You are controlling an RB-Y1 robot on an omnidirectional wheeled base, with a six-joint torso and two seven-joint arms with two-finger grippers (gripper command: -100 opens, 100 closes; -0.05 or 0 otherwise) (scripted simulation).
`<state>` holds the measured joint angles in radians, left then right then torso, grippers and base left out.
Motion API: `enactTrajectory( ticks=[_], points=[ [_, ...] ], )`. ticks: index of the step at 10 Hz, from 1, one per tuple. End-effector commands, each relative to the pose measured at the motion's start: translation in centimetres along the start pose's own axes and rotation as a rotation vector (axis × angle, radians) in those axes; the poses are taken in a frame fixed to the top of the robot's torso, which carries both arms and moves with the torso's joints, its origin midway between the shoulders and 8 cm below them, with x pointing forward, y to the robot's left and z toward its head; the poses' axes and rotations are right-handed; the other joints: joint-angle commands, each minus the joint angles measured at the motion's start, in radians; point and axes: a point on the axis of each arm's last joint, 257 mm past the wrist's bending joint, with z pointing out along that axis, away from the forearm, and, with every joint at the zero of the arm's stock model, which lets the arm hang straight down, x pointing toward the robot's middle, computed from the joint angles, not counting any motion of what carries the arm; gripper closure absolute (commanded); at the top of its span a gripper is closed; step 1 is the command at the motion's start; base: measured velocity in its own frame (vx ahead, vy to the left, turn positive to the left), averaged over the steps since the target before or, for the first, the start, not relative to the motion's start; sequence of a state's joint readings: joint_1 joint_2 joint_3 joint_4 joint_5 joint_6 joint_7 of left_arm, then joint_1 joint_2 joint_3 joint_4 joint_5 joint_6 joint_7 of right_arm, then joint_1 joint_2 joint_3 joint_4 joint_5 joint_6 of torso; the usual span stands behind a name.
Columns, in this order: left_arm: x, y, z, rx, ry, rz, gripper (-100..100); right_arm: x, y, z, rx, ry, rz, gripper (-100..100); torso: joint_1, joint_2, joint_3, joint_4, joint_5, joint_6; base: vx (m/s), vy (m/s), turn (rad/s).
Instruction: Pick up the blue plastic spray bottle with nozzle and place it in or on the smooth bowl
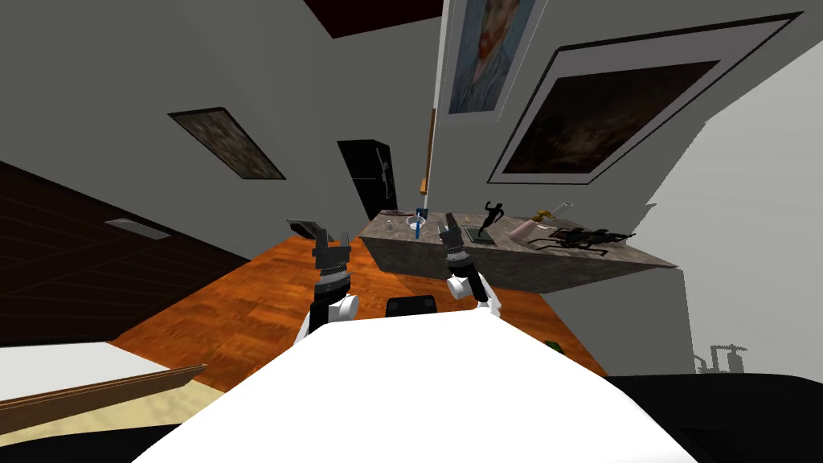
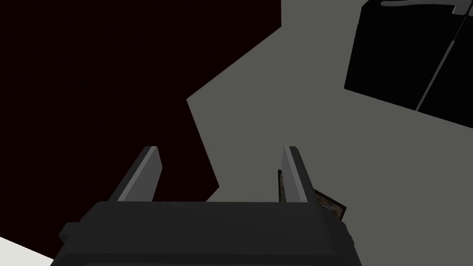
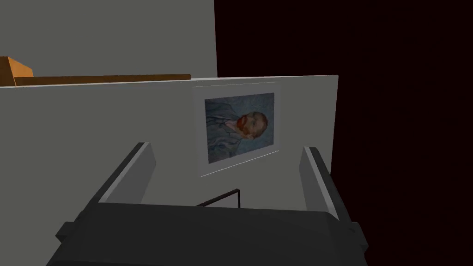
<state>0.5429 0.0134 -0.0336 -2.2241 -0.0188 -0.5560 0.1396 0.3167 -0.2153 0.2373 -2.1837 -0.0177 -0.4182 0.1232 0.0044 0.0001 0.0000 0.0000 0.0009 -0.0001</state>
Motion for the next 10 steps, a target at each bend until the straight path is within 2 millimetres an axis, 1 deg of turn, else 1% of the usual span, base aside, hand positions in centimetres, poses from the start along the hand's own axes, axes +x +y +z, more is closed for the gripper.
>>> enactTrajectory(
  ticks=[1,4,6,8,9,10],
  points=[
    [0.0,0.0,0.0,0.0,0.0,0.0,0,1.8,-2.0,-0.3,0.057,0.069,-0.027,-100,0.0,0.0,0.0,0.0,0.0,0.0,-0.018,0.087,-0.12],
    [0.0,0.0,0.0,0.0,0.0,0.0,0,5.7,-6.3,-0.9,0.154,0.207,-0.097,-100,0.002,0.0,0.0,0.0,0.001,0.0,-0.012,0.1,-0.124],
    [0.0,0.0,0.0,0.0,0.0,0.0,0,7.7,-9.9,-2.0,0.23,0.304,-0.163,-100,0.004,-0.001,-0.001,0.0,0.001,0.0,0.0,0.135,-0.115],
    [0.0,0.0,0.0,0.0,0.0,0.0,0,9.0,-13.4,-3.3,0.3,0.398,-0.244,-100,0.004,-0.001,-0.001,0.0,0.001,0.0,0.009,0.138,-0.107],
    [0.0,0.0,0.0,0.0,0.0,0.0,0,9.0,-13.4,-3.3,0.301,0.398,-0.245,-100,0.005,-0.002,-0.001,0.0,0.001,0.0,0.008,0.096,-0.046],
    [0.0,0.0,0.0,0.0,0.0,0.0,0,9.3,-15.2,-4.1,0.337,0.444,-0.29,-100,0.003,-0.002,-0.001,0.0,0.001,0.0,0.011,0.08,-0.066]
  ],
)
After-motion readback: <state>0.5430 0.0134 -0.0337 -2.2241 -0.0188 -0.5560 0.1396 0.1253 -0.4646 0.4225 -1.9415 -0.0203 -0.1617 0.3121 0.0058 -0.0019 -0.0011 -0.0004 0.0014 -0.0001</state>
